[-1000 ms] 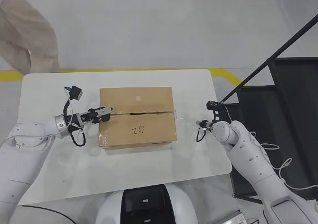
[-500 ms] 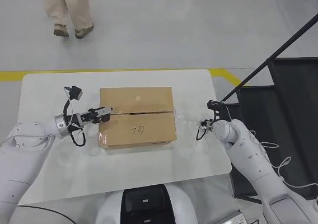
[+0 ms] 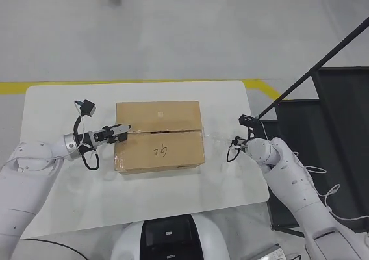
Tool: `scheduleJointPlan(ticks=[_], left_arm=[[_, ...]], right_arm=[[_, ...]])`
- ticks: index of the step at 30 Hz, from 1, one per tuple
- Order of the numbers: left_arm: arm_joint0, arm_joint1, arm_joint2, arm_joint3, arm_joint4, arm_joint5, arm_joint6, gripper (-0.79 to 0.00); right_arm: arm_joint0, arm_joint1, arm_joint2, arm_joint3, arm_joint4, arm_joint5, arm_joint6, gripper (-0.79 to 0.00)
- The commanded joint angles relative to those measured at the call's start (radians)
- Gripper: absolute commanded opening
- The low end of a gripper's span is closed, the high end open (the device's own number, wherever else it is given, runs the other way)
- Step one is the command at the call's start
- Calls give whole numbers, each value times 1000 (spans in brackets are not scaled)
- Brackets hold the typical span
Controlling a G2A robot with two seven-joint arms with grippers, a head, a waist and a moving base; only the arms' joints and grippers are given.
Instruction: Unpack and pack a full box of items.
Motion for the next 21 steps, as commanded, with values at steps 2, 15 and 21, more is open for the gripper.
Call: scheduleJointPlan(ticks=[2,15,21], left_arm=[[0,0,0,0,0,0,0,0],[0,0,0,0,0,0,0,0],[20,-1,-7,-33,27,22,43,0]], right_arm=[[-57,13,60,-117,41,-28,34,-785],[-349,68,460,-560,539,-249,387,-785],[-334,80,541,-571,804,-319,546,-785]])
